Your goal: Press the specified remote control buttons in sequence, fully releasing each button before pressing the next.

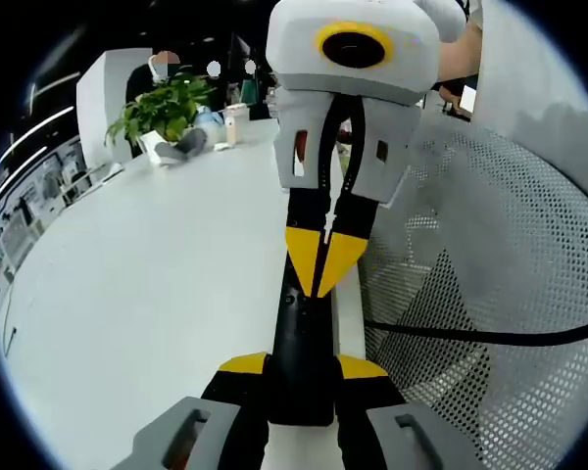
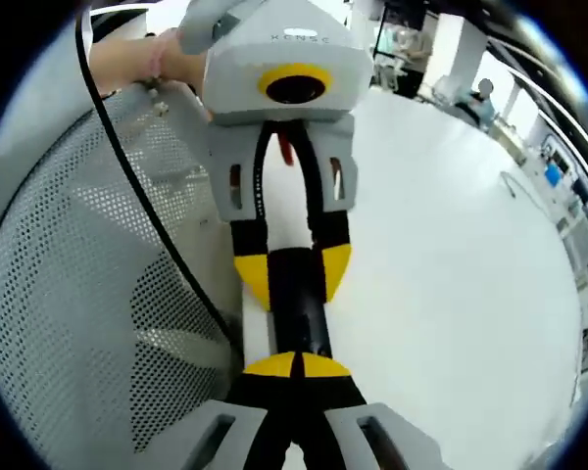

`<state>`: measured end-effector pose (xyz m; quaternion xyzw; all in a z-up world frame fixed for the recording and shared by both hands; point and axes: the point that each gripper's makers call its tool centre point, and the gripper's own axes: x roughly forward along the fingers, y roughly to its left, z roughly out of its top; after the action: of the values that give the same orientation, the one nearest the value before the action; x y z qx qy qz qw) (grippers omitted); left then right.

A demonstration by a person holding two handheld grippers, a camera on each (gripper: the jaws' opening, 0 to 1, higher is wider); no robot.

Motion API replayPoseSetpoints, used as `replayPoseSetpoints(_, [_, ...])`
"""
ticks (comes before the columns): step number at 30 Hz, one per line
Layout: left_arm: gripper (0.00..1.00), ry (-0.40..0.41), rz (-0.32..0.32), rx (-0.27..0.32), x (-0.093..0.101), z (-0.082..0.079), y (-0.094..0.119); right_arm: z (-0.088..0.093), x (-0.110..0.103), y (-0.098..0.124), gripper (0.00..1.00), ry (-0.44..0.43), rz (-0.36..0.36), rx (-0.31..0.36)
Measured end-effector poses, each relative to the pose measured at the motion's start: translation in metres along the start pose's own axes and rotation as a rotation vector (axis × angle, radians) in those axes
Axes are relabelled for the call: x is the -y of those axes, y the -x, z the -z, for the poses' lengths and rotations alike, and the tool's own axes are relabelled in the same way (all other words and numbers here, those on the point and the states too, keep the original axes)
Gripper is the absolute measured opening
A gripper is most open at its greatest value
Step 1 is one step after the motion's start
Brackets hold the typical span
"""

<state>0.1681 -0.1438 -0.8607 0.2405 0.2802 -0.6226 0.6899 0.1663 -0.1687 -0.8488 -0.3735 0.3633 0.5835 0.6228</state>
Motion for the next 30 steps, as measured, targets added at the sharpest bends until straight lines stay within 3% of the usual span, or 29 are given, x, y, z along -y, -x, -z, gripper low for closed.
replayPoseSetpoints(3, [0.24,-0.001,0.001,0.0,0.0,0.0001,0.0001,-0.0014,0.0036,-0.0005,0.0,-0.036,-0.017,0.014])
replayPoseSetpoints(10, [0.24,-0.002,0.002,0.001,0.0,0.0002,0.0004,-0.0011,0.0017,-0.0048,0.0,-0.009,-0.037,-0.005])
replayPoseSetpoints(14, [0.24,-0.002,0.003,0.001,0.0,0.0003,0.0004,-0.0005,0.0018,-0.0042,0.0,-0.04,-0.052,-0.011])
replayPoseSetpoints(22, [0.24,-0.003,0.002,0.001,-0.0003,0.0003,0.0002,-0.0007,0.0044,-0.0064,0.0,-0.075,-0.084,-0.055])
replayPoseSetpoints(26, [0.24,-0.004,0.003,0.001,-0.0001,0.0002,0.0002,0.0003,0.0029,-0.0058,0.0,-0.065,-0.08,-0.048])
replayPoseSetpoints(29, [0.24,-0.003,0.003,0.002,0.0,0.0002,0.0003,-0.0012,0.0037,-0.0038,0.0,-0.107,-0.108,-0.03])
replayPoseSetpoints(30, [0.24,-0.003,0.002,0.002,0.0,0.0001,0.0004,-0.0003,0.0085,-0.0035,0.0,-0.113,-0.087,-0.027])
